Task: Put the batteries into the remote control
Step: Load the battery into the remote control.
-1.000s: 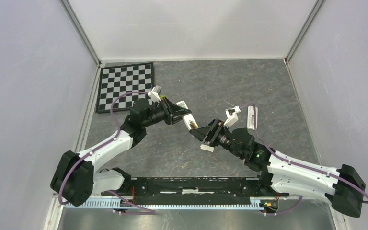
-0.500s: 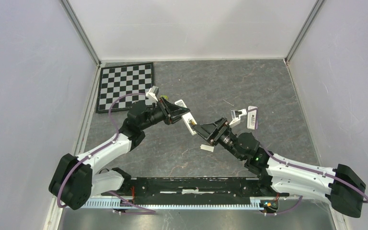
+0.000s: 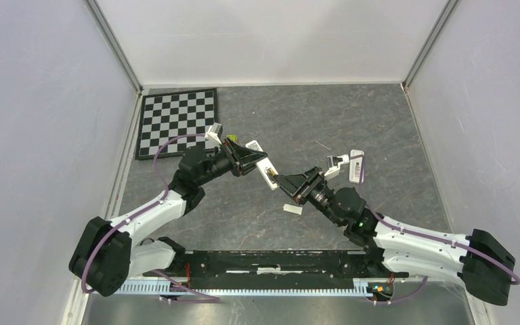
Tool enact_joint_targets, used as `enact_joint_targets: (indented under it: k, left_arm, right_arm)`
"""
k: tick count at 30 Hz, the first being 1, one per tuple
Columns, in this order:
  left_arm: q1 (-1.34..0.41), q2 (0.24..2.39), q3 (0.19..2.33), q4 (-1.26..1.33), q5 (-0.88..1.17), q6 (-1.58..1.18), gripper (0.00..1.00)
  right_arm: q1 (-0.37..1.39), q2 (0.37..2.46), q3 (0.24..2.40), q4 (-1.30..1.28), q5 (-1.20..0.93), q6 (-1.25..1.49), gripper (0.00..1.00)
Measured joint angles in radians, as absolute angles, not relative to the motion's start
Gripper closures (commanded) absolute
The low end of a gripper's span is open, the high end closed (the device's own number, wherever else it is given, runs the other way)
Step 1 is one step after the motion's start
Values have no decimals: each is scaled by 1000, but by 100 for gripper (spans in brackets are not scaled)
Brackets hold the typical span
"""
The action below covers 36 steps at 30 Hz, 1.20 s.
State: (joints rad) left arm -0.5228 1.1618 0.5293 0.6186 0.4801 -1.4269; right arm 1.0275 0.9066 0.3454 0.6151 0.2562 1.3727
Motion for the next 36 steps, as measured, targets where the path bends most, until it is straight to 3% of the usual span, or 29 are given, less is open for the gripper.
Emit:
enact_joint_targets:
  k: [4,14,21,25,36]
  left_arm:
    - [-523,1162,528,629,481,-1429,98]
    - [-516,1151,520,621,482,-1417,98]
    - [-513,1146,520,609,483,-1390,98]
    - [-517,1146,520,607,493,-1388,98]
    - [-517,1146,520,606,500,-1378,98]
  right_arm:
    - [1025,927,345,625,255,1383,68]
    - [1008,962,346,647,233,1419,69]
    - [1000,981,355,640,212,1437,43]
    - [999,981,355,624,210,1436,38]
    - [982,964,356,599,210,1433,56]
